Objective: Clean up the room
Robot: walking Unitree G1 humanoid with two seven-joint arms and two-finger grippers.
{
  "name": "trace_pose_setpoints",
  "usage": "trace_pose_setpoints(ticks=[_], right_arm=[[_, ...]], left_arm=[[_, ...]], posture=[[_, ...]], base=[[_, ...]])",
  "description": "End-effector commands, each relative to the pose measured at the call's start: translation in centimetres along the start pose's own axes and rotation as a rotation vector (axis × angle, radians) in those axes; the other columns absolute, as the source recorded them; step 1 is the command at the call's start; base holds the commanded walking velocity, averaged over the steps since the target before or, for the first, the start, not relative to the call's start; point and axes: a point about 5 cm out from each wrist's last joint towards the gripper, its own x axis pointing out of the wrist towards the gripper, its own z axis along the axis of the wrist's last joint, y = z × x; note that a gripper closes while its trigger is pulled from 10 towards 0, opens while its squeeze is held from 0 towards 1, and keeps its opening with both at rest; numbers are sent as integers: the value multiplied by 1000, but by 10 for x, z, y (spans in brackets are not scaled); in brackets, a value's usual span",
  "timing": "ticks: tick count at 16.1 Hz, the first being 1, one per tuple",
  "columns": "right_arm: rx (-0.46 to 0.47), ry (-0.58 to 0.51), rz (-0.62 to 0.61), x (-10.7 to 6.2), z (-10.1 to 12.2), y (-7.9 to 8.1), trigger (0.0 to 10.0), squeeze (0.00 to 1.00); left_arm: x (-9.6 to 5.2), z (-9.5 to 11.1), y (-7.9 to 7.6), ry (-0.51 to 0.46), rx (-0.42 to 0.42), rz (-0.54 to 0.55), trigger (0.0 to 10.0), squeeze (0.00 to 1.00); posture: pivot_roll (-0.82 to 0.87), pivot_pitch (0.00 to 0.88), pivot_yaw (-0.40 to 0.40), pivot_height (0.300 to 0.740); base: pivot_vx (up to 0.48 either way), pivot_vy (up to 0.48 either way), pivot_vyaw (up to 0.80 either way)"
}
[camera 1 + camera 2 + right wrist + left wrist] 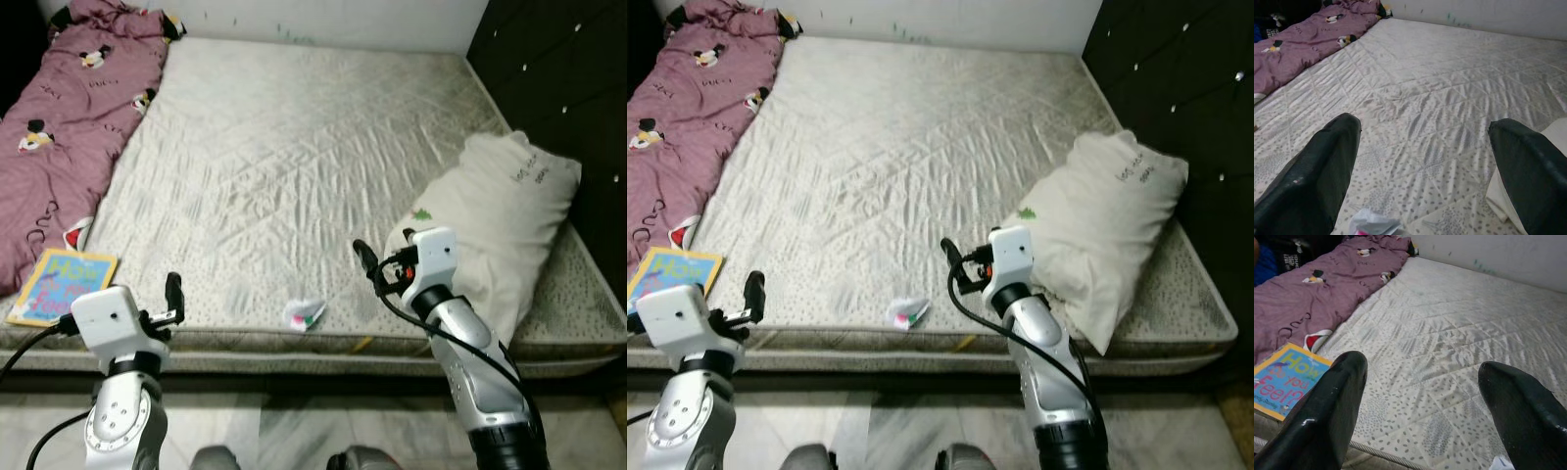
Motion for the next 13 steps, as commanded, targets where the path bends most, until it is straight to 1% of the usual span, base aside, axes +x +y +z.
trace_pose_setpoints(ticks=[1, 2, 4, 6, 10, 13], right_arm=[[2, 4, 0, -1, 0, -1, 10000, 0], [2, 4, 0, -1, 0, -1, 10000, 0], [2, 5, 2, 0, 0, -1, 10000, 0], [1, 4, 3, 0, 0, -1, 10000, 0], [2, 4, 13, 1, 0, 0, 10000, 0], [4, 6, 43, 3, 1, 3, 10000, 0]], left_arm=[[-1, 0, 2, 7, 4, 9, 10000, 0], [-1, 0, 2, 7, 4, 10, 10000, 0], [-1, 0, 2, 9, 4, 10, 10000, 0], [-1, 0, 2, 9, 5, 10, 10000, 0], [-1, 1, 2, 5, 5, 15, 10000, 0], [0, 3, 2, 0, -2, 16, 10000, 0]], posture=[[108, 107, -51, 657], [108, 107, -51, 652], [108, 106, -51, 617], [108, 106, -51, 597], [113, 108, -50, 592], [111, 121, -53, 592]], base=[[0, 0, 0], [0, 0, 0], [0, 0, 0], [0, 0, 0], [0, 0, 0], [0, 0, 0]])
